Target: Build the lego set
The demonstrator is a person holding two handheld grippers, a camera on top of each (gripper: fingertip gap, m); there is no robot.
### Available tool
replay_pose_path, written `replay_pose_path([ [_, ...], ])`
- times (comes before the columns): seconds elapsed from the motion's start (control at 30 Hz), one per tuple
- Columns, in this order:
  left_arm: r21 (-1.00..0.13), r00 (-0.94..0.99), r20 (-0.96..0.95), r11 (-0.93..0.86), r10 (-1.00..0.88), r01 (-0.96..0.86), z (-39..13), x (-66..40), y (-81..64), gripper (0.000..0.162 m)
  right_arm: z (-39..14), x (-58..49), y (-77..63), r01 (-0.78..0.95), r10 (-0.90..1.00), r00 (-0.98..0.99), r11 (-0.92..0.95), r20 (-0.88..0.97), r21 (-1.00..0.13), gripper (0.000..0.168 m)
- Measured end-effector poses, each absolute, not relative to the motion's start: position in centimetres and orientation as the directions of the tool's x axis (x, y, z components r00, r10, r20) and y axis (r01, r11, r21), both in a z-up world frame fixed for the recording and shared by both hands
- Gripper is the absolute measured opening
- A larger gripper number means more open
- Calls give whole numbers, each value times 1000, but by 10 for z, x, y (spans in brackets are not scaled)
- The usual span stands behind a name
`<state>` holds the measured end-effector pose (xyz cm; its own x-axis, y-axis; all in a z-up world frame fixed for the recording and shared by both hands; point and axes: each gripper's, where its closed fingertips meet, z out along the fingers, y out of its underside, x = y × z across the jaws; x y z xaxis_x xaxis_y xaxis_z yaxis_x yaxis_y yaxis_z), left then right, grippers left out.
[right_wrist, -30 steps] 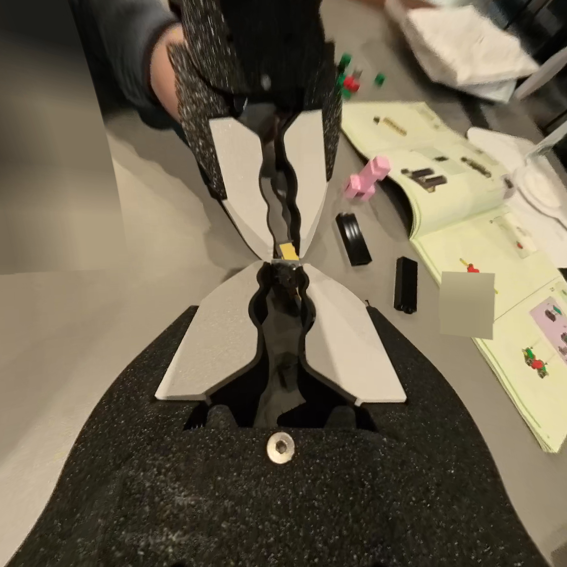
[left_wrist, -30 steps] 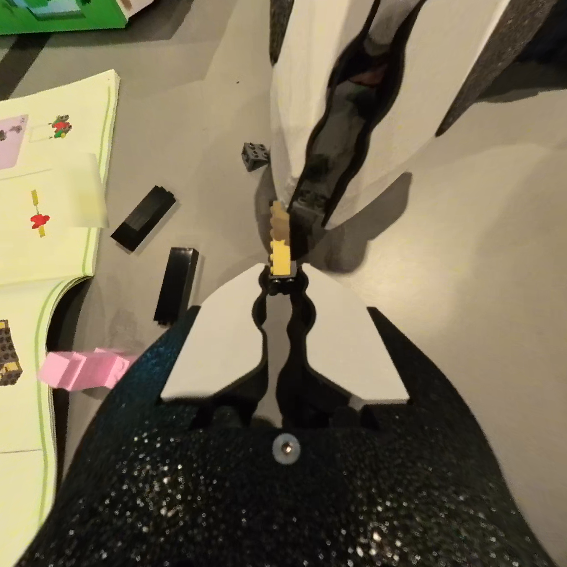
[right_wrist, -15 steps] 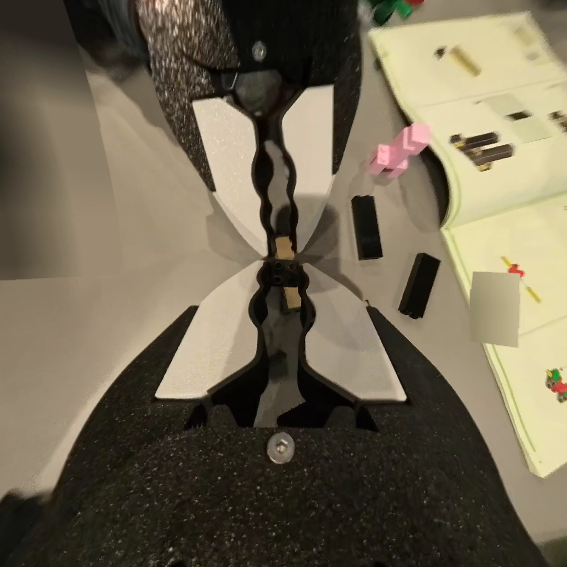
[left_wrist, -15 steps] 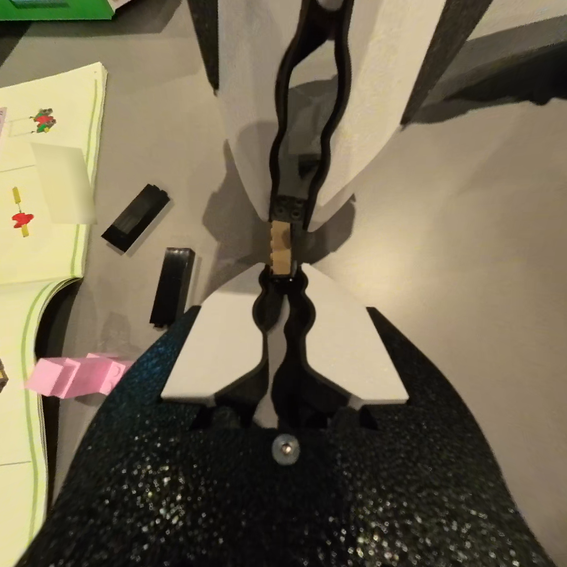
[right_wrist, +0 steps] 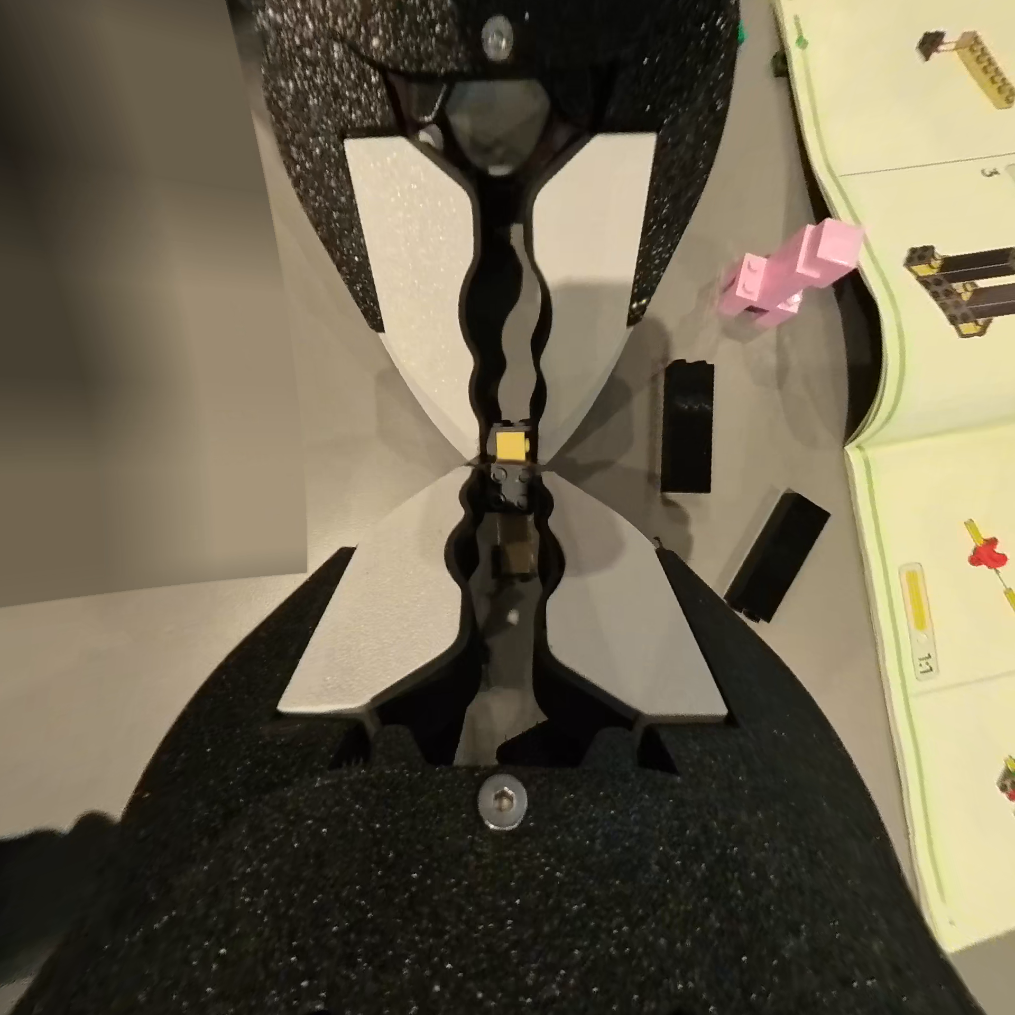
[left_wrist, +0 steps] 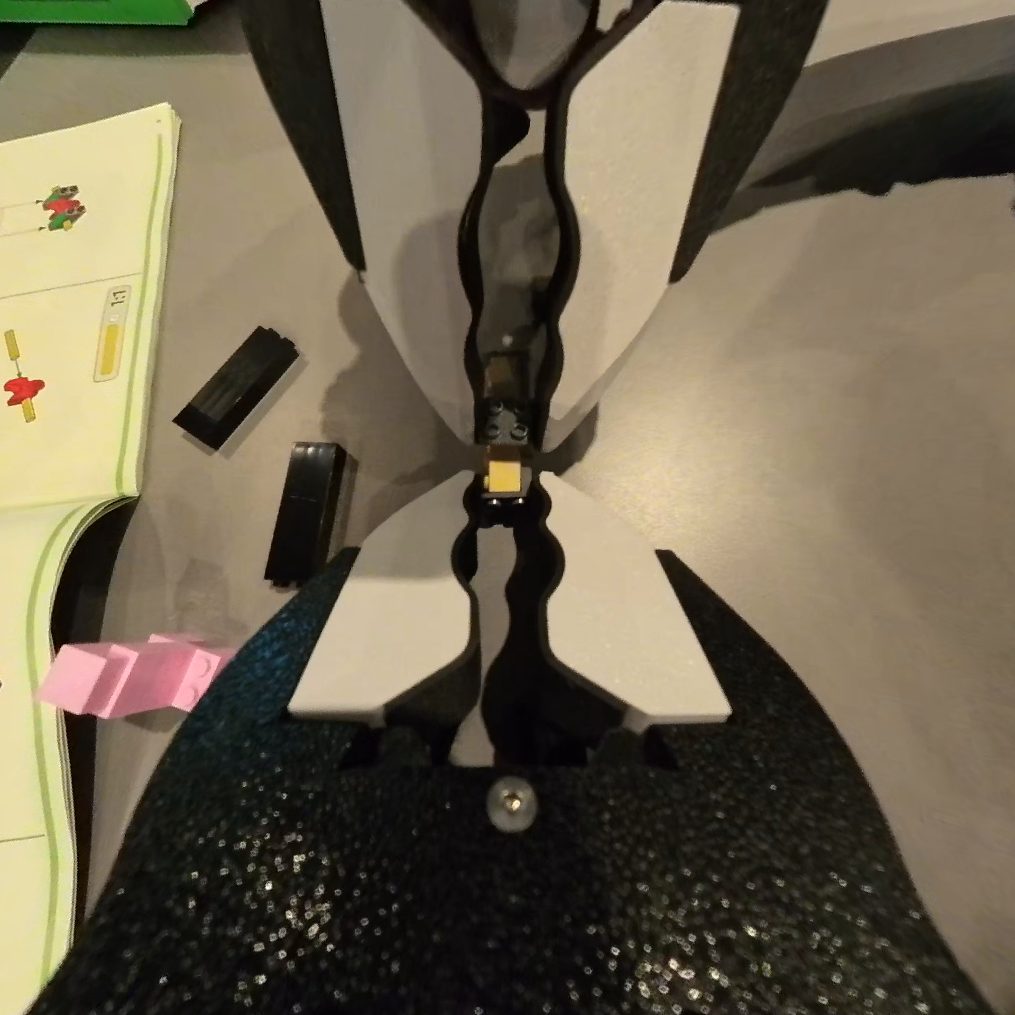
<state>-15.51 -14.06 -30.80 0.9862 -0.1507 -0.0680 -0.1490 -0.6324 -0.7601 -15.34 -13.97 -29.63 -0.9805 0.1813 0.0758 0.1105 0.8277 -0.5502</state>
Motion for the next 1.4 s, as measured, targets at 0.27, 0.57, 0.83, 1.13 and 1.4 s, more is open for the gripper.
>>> replay_pose_path([
  [0.27, -760, 984, -60, -631, -167, -154, -308, -153, -141, 16, -301, -150, -137, 108, 145, -989, 846, 29, -522, 17],
  [0.57, -760, 983, -66, -630, -171, -160, -308, -153, -142, 16, -302, -151, -137, 138, 173, -985, 827, 13, -544, 16],
  [0.83, -760, 983, -70, -629, -172, -164, -308, -153, -142, 16, -302, -151, -138, 126, 171, -985, 832, 33, -540, 16],
  [1.13, -760, 983, -72, -629, -172, -166, -308, -153, -142, 16, -303, -152, -140, 98, 153, -986, 852, 65, -514, 17],
  [1.4, -760, 982, -73, -628, -172, -167, -308, -153, -142, 16, -304, -155, -141, 124, 163, -986, 866, 40, -484, 23],
])
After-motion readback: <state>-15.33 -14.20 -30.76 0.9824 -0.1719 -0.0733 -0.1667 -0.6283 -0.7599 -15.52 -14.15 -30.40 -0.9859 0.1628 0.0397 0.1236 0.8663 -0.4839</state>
